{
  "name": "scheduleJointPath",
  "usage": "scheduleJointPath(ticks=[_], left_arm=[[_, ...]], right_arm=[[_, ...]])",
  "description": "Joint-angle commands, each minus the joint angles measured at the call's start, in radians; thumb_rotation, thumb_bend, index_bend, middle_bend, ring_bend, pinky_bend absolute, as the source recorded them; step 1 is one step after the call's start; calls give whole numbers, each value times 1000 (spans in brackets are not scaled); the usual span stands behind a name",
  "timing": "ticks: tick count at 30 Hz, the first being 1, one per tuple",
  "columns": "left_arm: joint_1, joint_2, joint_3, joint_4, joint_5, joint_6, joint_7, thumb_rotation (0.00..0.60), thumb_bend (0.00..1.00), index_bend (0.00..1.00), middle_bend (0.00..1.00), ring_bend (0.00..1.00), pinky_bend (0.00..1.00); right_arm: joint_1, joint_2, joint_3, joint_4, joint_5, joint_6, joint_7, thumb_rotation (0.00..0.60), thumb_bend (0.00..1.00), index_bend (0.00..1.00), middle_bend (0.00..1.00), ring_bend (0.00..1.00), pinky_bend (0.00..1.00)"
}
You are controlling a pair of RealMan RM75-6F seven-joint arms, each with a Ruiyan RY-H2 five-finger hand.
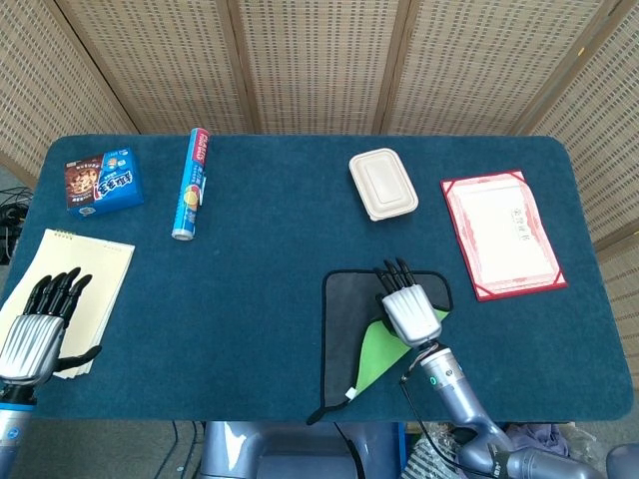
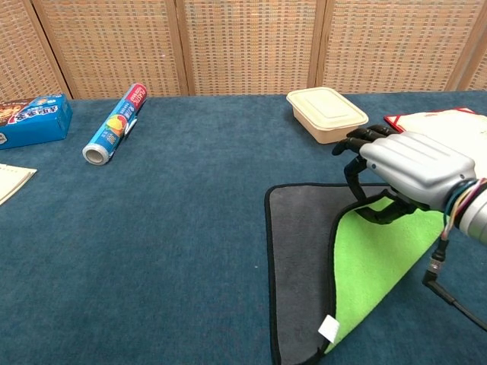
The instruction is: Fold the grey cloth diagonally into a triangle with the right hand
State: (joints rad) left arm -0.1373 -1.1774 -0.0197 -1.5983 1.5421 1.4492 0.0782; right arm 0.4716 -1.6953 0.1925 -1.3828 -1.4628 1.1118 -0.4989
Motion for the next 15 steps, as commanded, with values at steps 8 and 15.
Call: scheduleJointPath(ticks=[8, 15], left_arm=[[0, -1, 0, 0, -4, -1, 2, 600, 117, 0, 0, 0, 0], [-2, -2, 1, 2, -6, -6, 2, 600, 116, 0, 0, 0, 0]], right_arm=[[46, -29, 17, 17, 30, -15, -18, 600, 482, 665, 175, 0, 0], [77, -42, 35, 29, 56, -22, -29, 600, 481, 666, 176, 0, 0]])
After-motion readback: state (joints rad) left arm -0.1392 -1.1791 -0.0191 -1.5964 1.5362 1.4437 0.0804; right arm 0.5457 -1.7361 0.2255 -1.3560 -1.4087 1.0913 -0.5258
